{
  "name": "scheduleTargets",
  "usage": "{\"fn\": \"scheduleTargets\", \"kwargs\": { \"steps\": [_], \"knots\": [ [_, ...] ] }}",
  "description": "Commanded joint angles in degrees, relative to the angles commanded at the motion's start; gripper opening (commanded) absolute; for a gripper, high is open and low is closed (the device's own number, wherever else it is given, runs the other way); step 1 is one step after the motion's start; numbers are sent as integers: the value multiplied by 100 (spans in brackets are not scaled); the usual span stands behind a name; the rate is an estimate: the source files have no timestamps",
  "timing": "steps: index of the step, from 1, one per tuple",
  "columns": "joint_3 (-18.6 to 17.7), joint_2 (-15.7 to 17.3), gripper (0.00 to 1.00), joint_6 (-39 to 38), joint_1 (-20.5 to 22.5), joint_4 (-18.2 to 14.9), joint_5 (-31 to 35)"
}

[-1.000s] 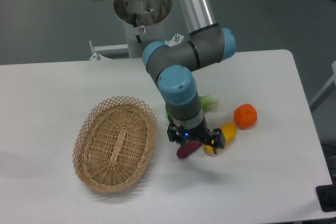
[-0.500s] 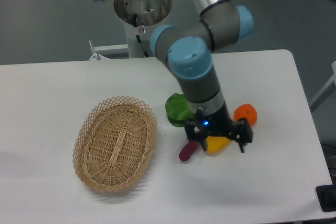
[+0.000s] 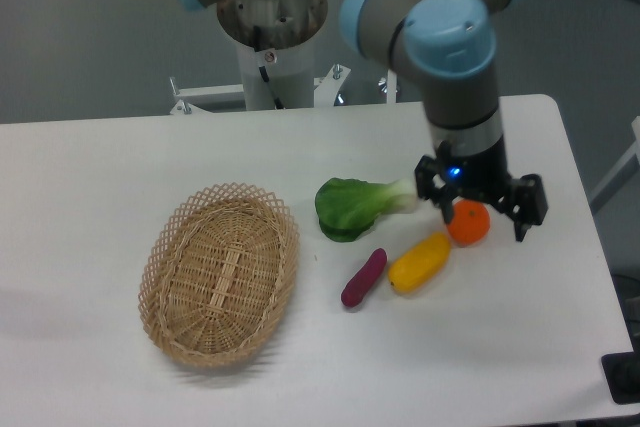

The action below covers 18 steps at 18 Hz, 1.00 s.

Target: Place the sweet potato on the table

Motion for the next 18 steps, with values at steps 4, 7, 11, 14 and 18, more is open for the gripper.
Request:
{"fn": "scheduleTargets", "kwargs": {
  "steps": [4,7,11,14,18],
  "knots": [
    [0,150,100,861,351,-281,-97],
    [0,185,100,1346,545,-361,-246],
    [-9,203,100,1479,625,-361,-379],
    [-26,203,100,1479,625,-352,-379],
    [-35,203,100,1479,625,-344,-405]
  ]
}}
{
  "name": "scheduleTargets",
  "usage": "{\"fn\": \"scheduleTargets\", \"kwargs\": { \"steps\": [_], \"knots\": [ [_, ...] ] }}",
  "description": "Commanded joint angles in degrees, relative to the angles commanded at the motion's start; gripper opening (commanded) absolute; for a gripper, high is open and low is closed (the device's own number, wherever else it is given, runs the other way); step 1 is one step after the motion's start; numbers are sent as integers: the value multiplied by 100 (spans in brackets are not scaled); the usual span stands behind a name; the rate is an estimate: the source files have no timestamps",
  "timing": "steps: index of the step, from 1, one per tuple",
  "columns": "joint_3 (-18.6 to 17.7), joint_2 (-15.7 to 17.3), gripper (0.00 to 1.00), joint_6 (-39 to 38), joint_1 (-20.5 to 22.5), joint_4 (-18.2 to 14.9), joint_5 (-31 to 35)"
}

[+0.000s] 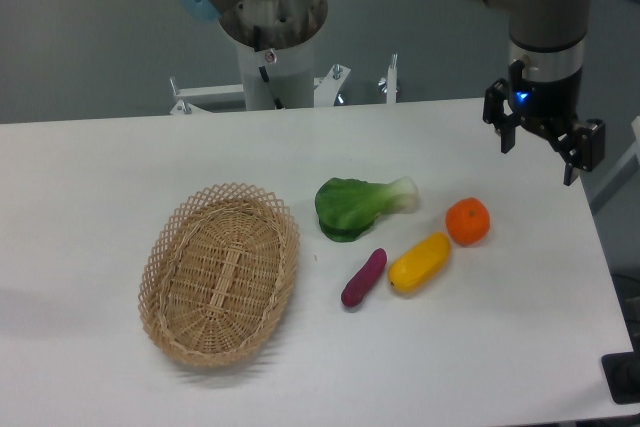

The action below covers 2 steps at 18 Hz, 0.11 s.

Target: Place the sweet potato on the table

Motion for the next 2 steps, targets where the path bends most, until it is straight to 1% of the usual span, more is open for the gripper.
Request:
{"fn": "scheduleTargets", "kwargs": {
  "steps": [2],
  "knots": [
    [-9,0,100,-9,0,9,-9]
  ]
}}
